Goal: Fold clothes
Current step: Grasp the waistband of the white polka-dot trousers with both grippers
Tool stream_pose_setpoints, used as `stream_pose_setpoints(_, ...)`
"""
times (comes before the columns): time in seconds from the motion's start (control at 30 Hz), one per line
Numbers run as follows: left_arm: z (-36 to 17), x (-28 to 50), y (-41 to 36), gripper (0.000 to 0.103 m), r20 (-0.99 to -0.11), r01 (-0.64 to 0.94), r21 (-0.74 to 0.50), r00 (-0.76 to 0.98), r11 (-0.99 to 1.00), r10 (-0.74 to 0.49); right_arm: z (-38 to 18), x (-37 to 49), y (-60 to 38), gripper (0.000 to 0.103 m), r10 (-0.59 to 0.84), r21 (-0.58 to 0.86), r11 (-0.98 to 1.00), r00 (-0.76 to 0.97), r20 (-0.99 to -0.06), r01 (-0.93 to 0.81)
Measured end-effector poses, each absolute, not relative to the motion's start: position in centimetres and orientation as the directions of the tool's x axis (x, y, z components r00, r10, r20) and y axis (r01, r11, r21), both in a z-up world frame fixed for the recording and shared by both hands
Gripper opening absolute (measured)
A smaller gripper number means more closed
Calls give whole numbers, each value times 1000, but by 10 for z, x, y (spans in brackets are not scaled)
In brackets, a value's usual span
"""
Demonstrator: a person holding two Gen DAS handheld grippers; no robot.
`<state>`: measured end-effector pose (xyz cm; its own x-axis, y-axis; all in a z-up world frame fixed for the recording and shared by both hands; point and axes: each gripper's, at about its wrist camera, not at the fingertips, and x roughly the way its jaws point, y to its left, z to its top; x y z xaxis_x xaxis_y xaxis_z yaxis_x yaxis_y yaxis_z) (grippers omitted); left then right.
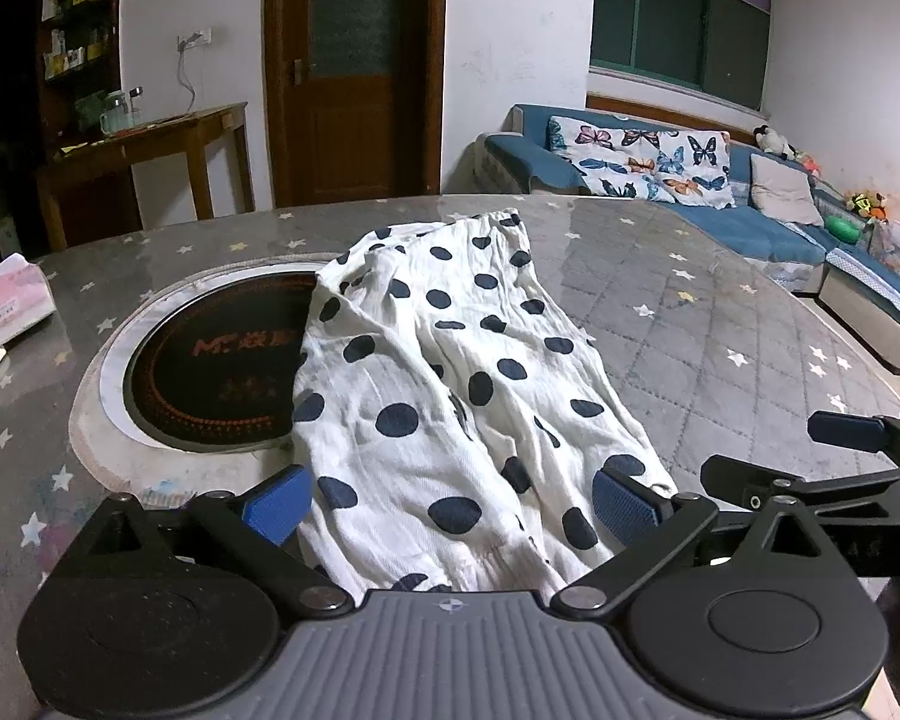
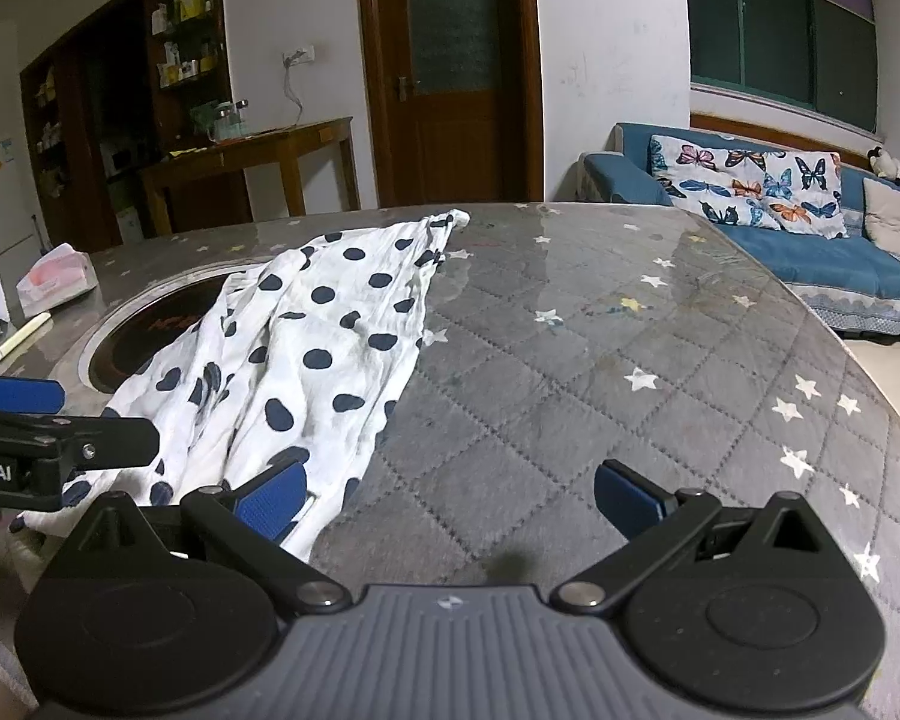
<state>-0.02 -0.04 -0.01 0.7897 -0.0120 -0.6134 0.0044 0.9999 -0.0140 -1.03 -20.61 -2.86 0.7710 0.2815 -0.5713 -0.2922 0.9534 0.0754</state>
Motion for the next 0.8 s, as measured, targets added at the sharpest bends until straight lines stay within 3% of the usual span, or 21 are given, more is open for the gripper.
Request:
stream_pose_setpoints(0.3, 1, 0, -3, 100, -630, 7, -22, 776, 1000, -19, -32, -16, -207, 103, 301, 104, 949, 755, -583, -298)
stream_pose_setpoints(0.63, -9, 21, -9, 71, -673, 36, -22, 738, 999, -41, -35, -18, -205, 101, 328, 127, 940, 735, -594, -317)
stream_pose_setpoints(0.8, -20, 33, -4, 53, -706, 36, -31, 707, 999, -47, -36, -13, -204, 90, 365, 166, 927, 705, -609, -336)
